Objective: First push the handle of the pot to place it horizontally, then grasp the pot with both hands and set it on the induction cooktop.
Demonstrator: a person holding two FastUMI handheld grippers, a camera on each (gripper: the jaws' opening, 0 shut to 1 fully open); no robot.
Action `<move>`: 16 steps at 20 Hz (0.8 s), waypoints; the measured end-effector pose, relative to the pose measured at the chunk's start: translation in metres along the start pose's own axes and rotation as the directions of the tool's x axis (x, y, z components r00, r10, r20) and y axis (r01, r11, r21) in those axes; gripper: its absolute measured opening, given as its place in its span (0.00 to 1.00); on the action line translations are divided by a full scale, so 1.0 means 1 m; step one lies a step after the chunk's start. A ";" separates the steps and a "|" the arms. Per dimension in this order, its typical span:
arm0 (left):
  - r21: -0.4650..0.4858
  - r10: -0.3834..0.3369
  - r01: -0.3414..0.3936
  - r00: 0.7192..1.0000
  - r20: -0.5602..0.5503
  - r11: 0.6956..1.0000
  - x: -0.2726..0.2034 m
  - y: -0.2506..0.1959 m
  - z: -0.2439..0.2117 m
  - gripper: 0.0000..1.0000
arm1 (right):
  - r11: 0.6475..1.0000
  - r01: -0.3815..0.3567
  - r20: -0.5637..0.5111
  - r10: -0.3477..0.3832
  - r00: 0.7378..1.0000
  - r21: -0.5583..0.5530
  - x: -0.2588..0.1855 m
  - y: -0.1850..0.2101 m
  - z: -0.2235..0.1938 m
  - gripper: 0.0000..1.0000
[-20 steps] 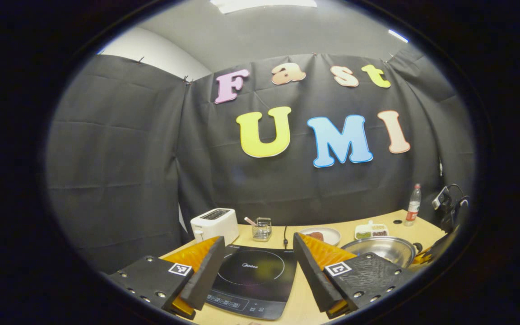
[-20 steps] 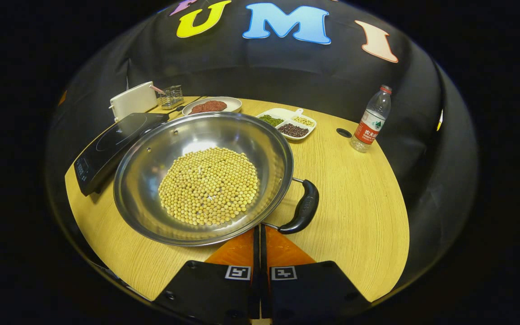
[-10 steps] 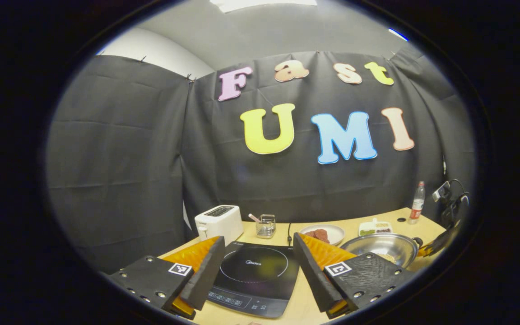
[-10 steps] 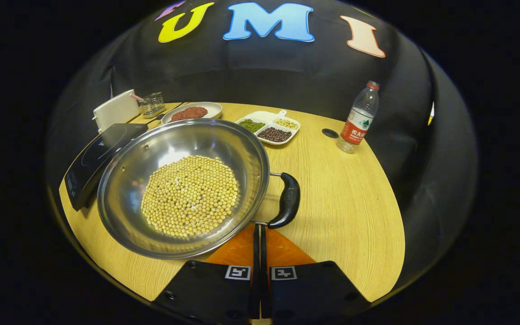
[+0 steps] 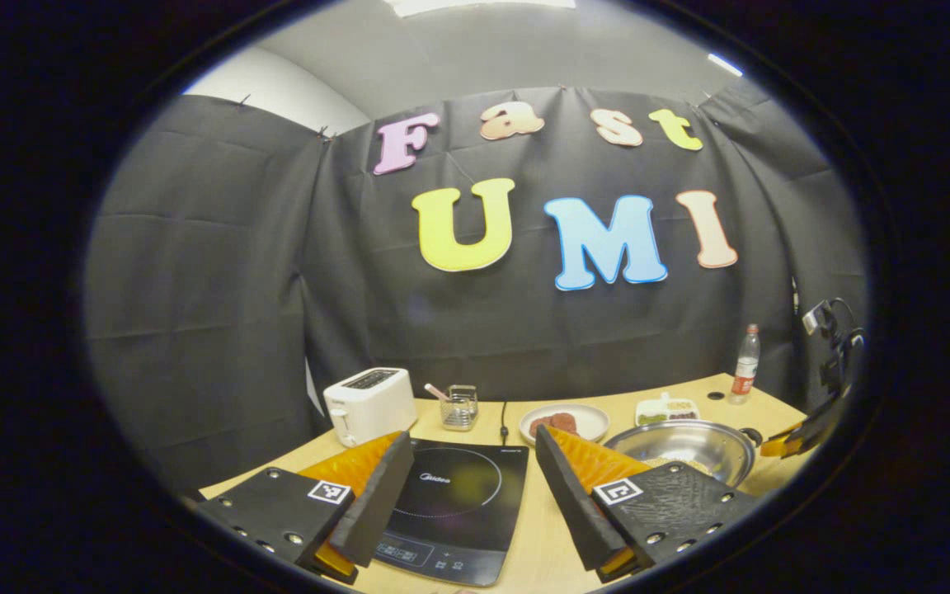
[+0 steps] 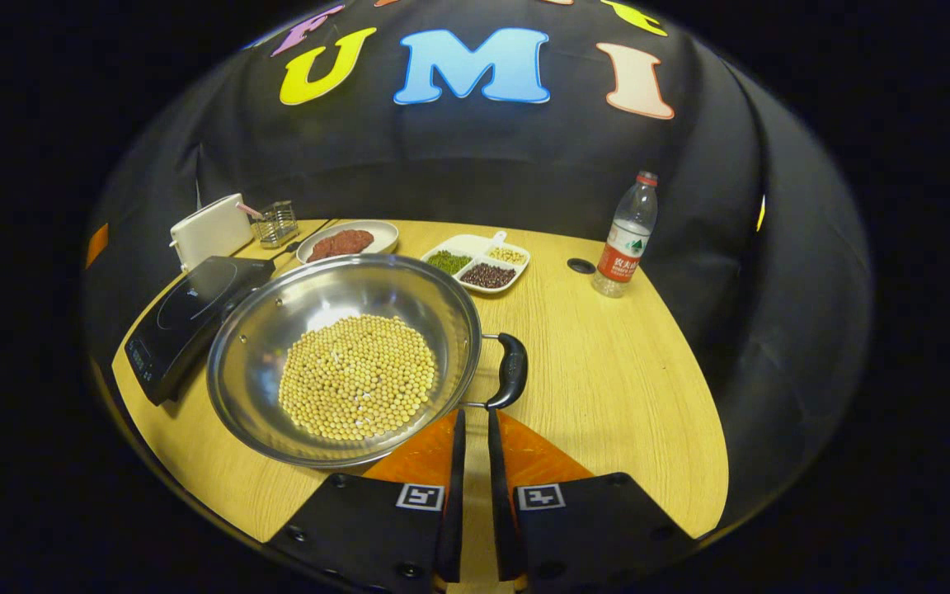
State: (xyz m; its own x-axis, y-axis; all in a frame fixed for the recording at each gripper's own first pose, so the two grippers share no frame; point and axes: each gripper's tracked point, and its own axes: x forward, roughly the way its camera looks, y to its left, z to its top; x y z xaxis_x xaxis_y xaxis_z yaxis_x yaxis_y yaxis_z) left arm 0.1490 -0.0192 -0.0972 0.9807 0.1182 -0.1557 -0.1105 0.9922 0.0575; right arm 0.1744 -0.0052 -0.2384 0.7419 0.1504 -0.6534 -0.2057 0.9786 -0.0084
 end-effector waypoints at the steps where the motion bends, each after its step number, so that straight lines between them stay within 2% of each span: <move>1: -0.001 -0.020 0.020 1.000 -0.006 1.000 0.004 -0.006 -0.003 0.89 | 1.000 -0.005 0.028 0.005 1.000 0.009 -0.008 0.003 0.007 0.24; 2: 0.000 -0.038 0.038 0.999 -0.011 0.999 0.008 -0.010 -0.004 0.89 | 1.000 -0.012 0.058 0.011 0.998 0.019 -0.014 0.005 0.015 0.39; 5: -0.016 -0.102 0.101 0.994 -0.029 0.995 0.021 -0.027 -0.011 0.89 | 0.999 -0.006 0.129 0.000 0.992 0.050 -0.025 0.005 0.034 0.96; 10: -0.055 -0.207 0.203 0.976 -0.073 0.978 0.046 -0.064 -0.026 0.89 | 0.997 -0.002 0.150 -0.010 0.989 0.079 -0.025 0.005 0.042 0.96; 16: -0.075 -0.274 0.265 0.949 -0.156 0.961 0.075 -0.093 -0.060 0.89 | 0.997 0.000 0.152 -0.012 0.988 0.076 -0.015 0.005 0.044 0.96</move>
State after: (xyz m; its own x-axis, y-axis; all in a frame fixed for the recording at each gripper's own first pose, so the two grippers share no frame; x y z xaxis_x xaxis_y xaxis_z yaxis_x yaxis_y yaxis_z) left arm 0.2232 -0.1001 -0.1735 0.9359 -0.1537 -0.3170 0.1419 0.9881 -0.0599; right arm 0.1900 0.0038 -0.1950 0.8329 0.1583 -0.5304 -0.1564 0.9865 0.0489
